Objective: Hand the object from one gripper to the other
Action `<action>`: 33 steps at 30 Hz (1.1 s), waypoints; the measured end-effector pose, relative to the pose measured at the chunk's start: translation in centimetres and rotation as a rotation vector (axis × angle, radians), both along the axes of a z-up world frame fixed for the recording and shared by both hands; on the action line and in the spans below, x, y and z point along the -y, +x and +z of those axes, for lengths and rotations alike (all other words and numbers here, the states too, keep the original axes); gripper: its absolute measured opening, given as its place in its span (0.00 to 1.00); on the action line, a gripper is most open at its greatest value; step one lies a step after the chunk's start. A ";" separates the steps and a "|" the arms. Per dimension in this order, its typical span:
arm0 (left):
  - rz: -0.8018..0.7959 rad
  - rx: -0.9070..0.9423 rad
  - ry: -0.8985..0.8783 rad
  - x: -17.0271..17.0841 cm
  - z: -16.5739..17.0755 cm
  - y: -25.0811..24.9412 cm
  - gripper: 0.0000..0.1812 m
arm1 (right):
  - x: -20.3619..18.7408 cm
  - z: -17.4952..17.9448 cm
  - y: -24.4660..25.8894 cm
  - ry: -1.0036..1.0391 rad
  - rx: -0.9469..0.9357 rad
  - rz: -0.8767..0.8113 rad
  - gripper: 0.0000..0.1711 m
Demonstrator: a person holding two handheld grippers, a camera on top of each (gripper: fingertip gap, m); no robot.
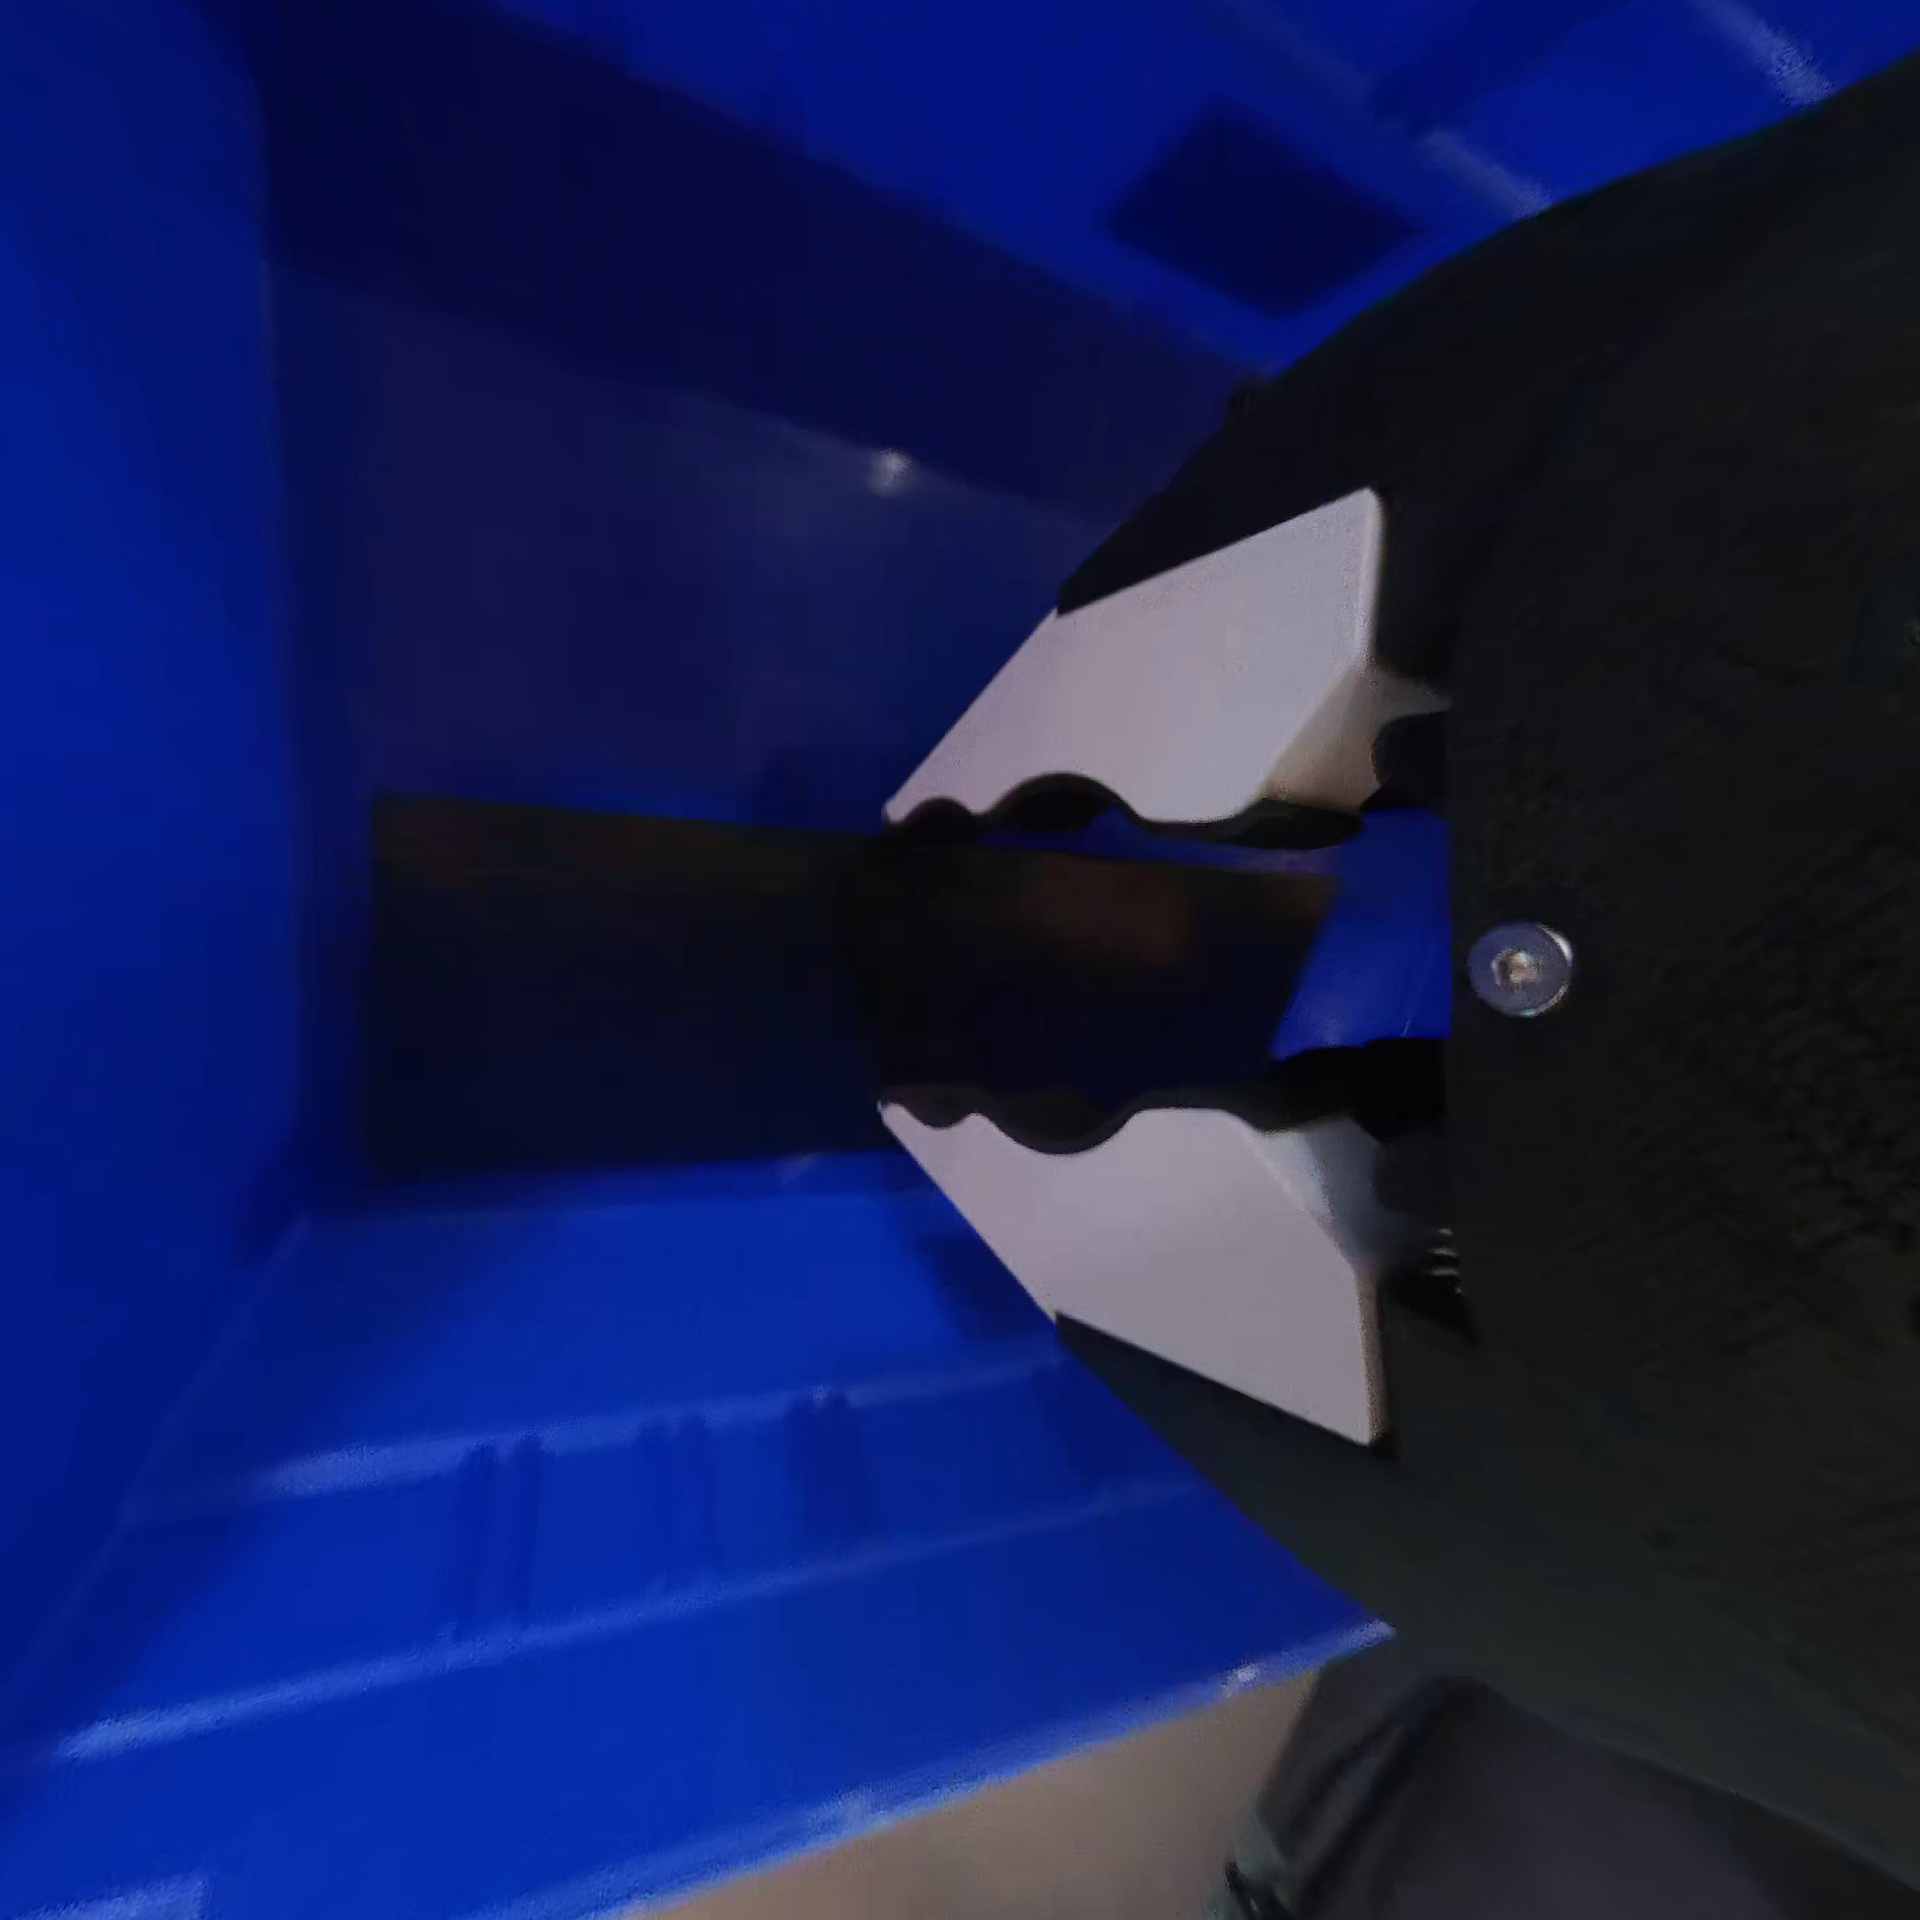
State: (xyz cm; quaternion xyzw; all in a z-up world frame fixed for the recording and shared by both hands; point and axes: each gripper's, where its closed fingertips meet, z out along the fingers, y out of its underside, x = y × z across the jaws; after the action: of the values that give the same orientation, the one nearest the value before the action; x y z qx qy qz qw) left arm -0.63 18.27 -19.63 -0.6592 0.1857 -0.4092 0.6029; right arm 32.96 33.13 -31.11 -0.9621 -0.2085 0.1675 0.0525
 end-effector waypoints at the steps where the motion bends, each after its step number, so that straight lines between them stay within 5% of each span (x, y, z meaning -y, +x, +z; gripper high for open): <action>1: 0.003 -0.002 -0.005 -0.1 -0.1 0.0 0.21 | 0.0 0.1 0.7 0.013 0.068 0.007 0.29; 6: 0.091 -0.040 -0.008 -0.9 -0.5 -1.0 0.24 | -1.9 6.9 2.9 0.361 0.343 -0.022 0.43; 10: 0.239 -0.108 -0.018 -1.9 -1.1 -3.0 0.24 | -0.7 18.4 -5.0 0.925 0.155 -0.039 0.42; 13: 0.289 -0.138 -0.004 -2.2 -1.2 -3.7 0.24 | 2.2 23.6 -12.9 1.389 0.065 0.053 0.42; 16: 0.335 -0.174 0.004 -2.5 -1.4 -4.4 0.25 | 4.9 21.5 -21.5 1.610 -0.065 0.177 0.37; 19: 0.376 -0.196 0.021 -2.6 -1.3 -5.0 0.26 | 5.4 15.8 -27.7 1.568 -0.288 0.185 0.37; 21: 0.371 -0.211 0.022 -2.5 -1.3 -5.2 0.25 | 6.0 14.1 -28.7 1.685 -0.344 0.111 0.35; 22: 0.357 -0.214 0.015 -2.4 -1.2 -5.1 0.25 | 6.8 13.6 -29.4 1.713 -0.371 0.125 0.28; 28: 0.394 -0.340 0.070 -0.5 1.2 -5.5 0.24 | 8.7 12.5 -30.6 1.762 -0.418 0.258 0.25; 33: 0.417 -0.358 -0.098 6.5 4.9 -8.7 0.28 | 8.2 12.1 -30.5 1.710 -0.462 0.238 0.25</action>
State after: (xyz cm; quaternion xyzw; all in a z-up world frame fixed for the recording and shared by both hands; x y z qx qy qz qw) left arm -9.29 11.78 -14.73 -0.7734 0.1297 -0.1616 0.5991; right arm 2.47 24.97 -19.04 -0.5083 -0.3450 0.1486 0.7750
